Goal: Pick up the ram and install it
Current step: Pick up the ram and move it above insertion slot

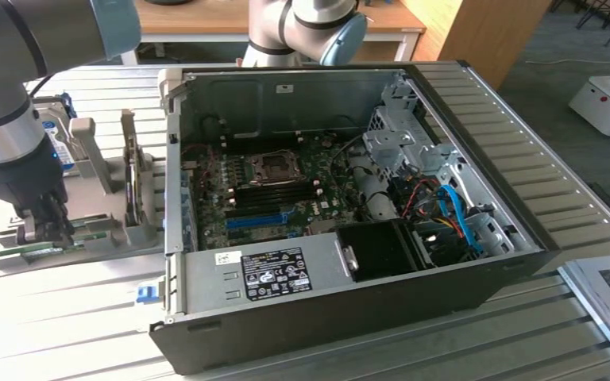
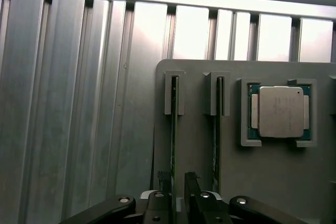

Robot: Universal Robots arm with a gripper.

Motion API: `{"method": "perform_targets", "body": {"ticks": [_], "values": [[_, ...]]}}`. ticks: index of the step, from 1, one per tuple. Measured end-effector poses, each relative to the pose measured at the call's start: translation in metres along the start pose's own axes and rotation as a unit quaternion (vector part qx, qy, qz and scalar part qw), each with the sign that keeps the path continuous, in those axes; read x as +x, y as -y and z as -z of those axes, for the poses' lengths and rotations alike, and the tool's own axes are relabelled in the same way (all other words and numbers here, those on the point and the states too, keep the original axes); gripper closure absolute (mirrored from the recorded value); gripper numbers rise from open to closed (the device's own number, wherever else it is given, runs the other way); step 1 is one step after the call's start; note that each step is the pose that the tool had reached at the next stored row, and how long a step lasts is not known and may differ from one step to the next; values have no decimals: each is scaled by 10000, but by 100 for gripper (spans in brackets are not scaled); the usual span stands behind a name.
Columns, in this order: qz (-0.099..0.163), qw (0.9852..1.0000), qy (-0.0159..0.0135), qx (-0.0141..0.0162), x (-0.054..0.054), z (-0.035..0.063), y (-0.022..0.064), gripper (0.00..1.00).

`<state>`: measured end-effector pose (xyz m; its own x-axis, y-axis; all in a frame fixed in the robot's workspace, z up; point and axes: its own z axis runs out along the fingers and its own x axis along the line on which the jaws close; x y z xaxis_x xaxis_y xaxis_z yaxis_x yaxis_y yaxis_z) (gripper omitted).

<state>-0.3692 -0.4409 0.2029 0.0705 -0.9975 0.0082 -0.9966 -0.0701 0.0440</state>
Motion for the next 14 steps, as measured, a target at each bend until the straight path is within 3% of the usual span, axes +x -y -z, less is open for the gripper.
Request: {"method": "perform_targets", "body": {"ticks": [14], "values": [[0,10000,0,0,0,-36,1,75]]}}
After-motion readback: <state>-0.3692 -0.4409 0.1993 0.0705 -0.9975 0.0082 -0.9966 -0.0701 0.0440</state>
